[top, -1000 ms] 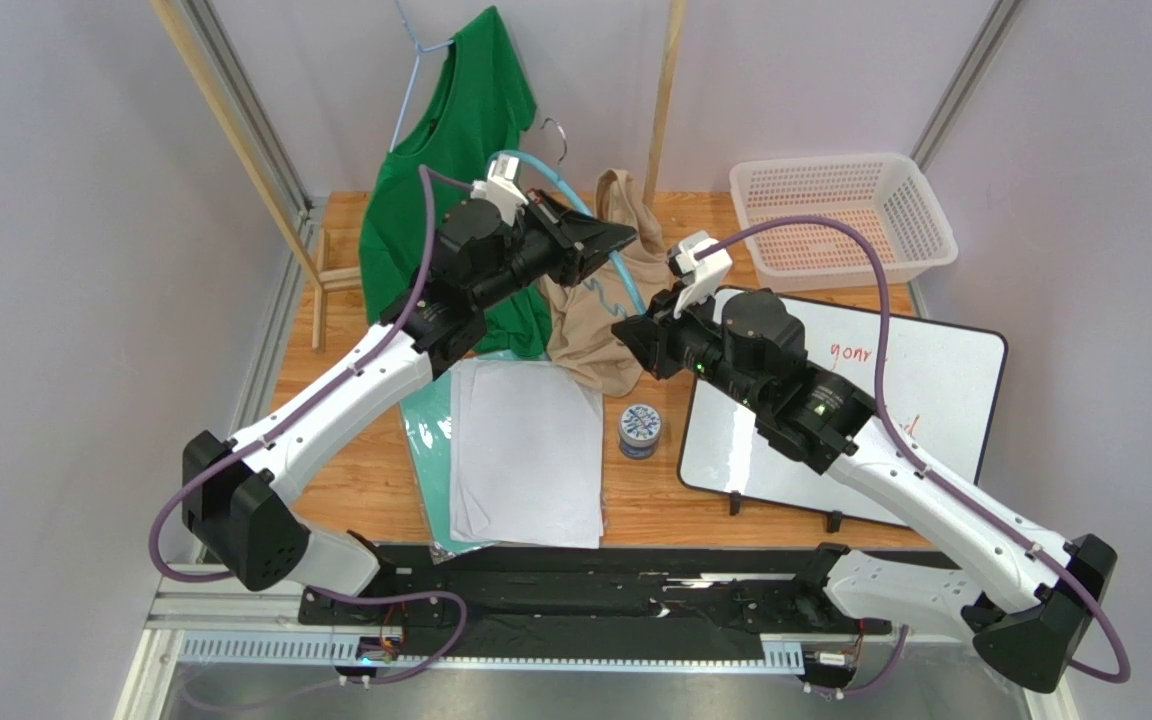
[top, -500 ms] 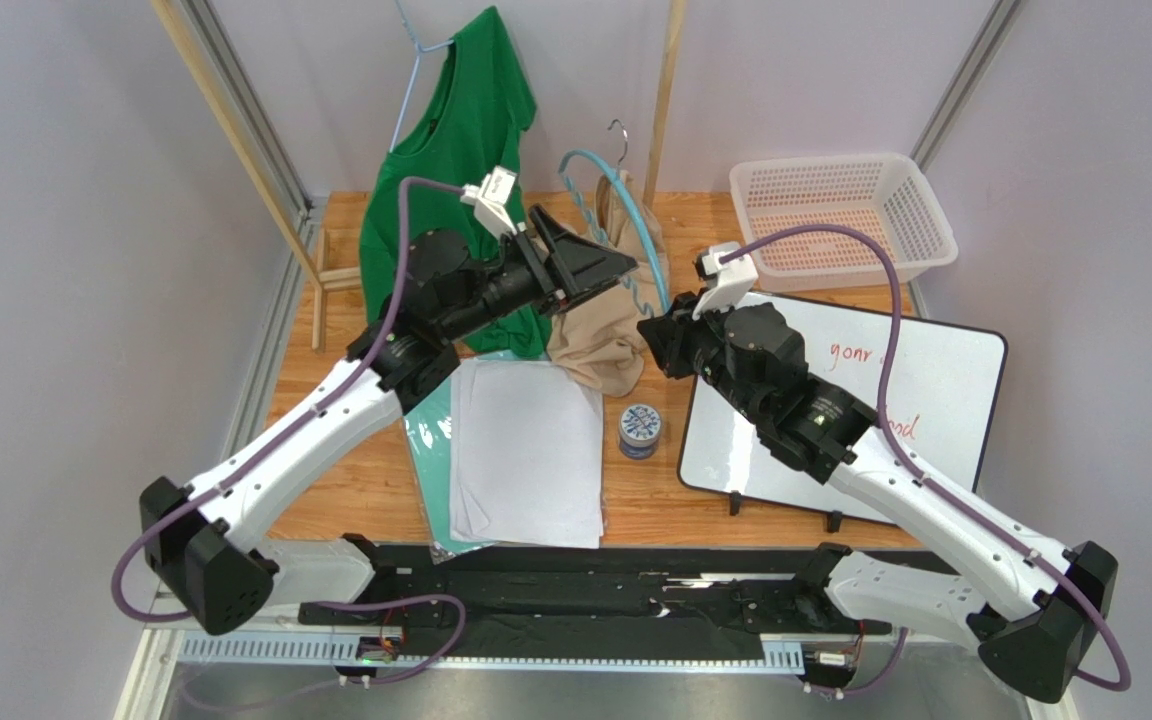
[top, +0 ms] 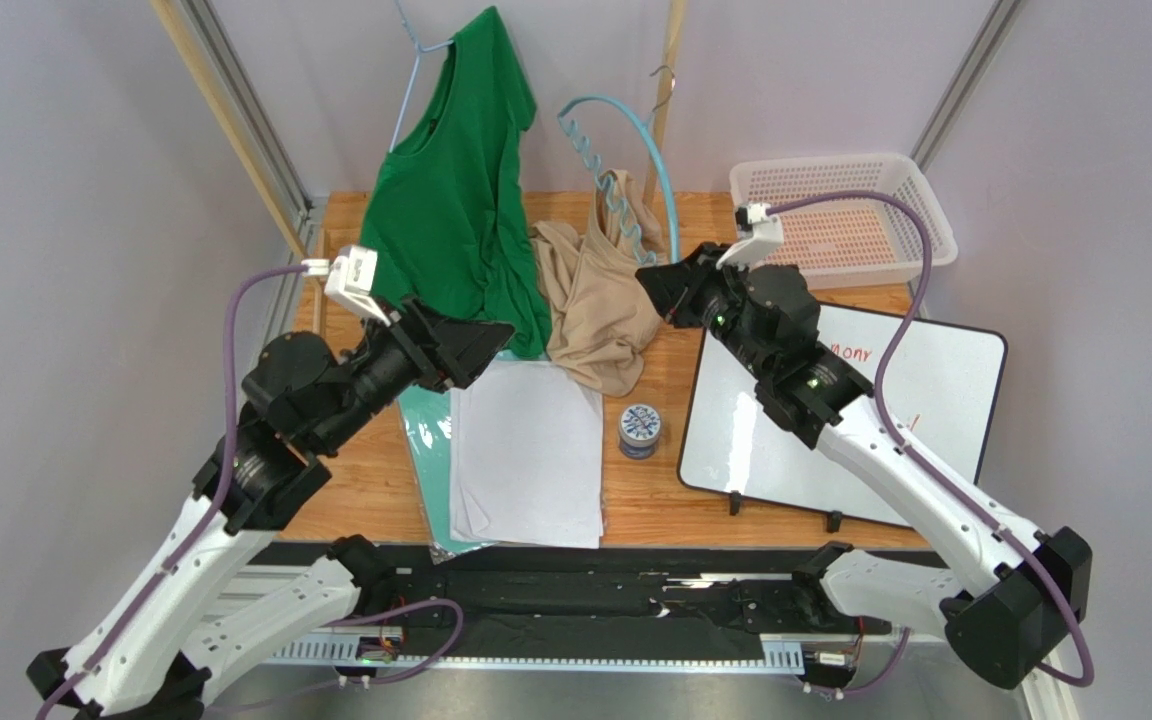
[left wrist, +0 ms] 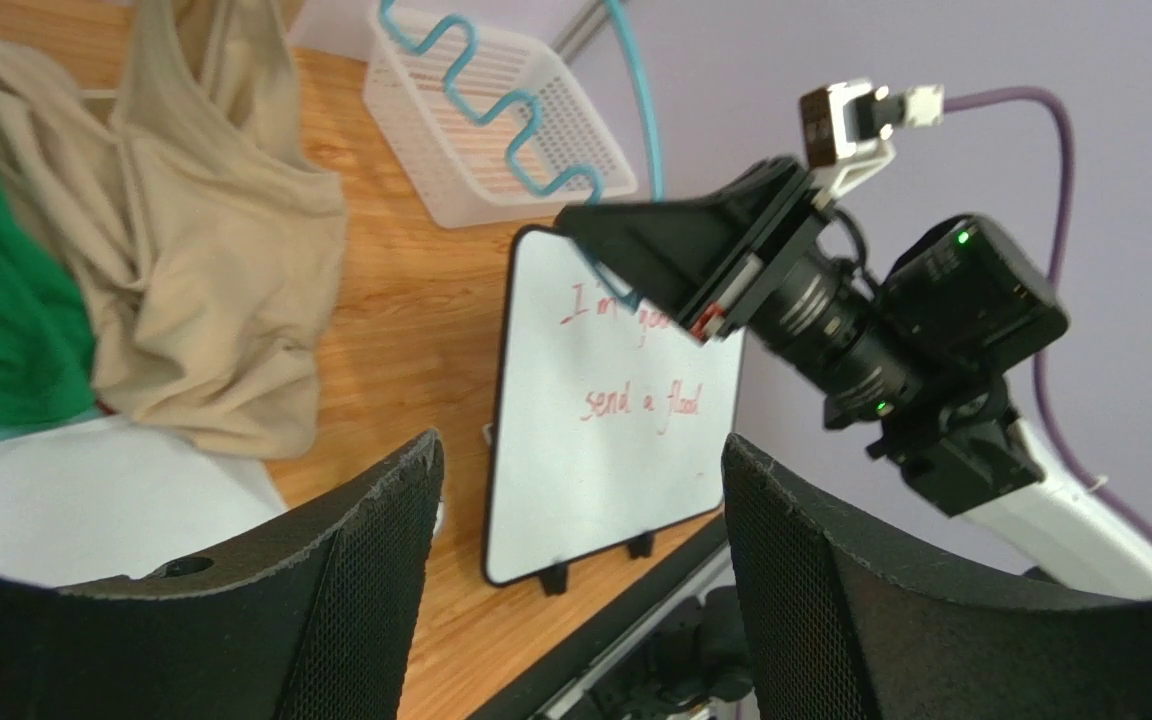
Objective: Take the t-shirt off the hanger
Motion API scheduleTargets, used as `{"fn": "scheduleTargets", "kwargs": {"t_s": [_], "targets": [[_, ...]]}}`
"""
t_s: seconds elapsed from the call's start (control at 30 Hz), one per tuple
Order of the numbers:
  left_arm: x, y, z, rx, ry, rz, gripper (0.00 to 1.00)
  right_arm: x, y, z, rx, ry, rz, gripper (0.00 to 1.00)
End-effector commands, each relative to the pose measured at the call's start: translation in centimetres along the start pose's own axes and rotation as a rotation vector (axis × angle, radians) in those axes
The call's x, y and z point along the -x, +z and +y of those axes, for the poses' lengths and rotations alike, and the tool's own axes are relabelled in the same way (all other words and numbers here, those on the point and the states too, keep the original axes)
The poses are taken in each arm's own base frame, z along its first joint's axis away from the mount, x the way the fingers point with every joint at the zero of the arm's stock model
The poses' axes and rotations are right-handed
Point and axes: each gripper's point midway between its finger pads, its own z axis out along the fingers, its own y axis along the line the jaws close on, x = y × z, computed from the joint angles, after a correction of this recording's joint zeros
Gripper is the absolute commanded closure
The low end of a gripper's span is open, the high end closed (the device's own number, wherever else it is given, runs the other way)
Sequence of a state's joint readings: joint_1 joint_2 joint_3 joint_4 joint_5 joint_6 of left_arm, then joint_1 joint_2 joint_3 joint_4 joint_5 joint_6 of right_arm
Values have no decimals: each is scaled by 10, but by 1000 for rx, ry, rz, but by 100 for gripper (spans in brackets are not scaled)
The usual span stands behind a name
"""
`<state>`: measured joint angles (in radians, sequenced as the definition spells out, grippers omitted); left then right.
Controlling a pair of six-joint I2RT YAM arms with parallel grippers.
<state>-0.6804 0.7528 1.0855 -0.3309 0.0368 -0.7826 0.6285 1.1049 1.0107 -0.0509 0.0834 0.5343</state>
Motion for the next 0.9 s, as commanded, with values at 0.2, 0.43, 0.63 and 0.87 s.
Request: {"fn": "scheduleTargets", "kwargs": {"t_s": [0.2, 0.43, 0.63, 0.87], "targets": [[-11, -45, 43, 152, 102, -18, 27, 147, 25, 85, 260, 185, -385, 100], [-8, -58, 45, 158, 128, -39, 27, 155, 51, 98, 318, 302, -381, 100], [-9, -64, 48, 170, 144, -35, 28, 156, 65, 99, 342, 361, -387, 100], [-10, -66, 48, 166, 152, -35, 28, 159, 73, 95, 338, 369, -400, 100]]}}
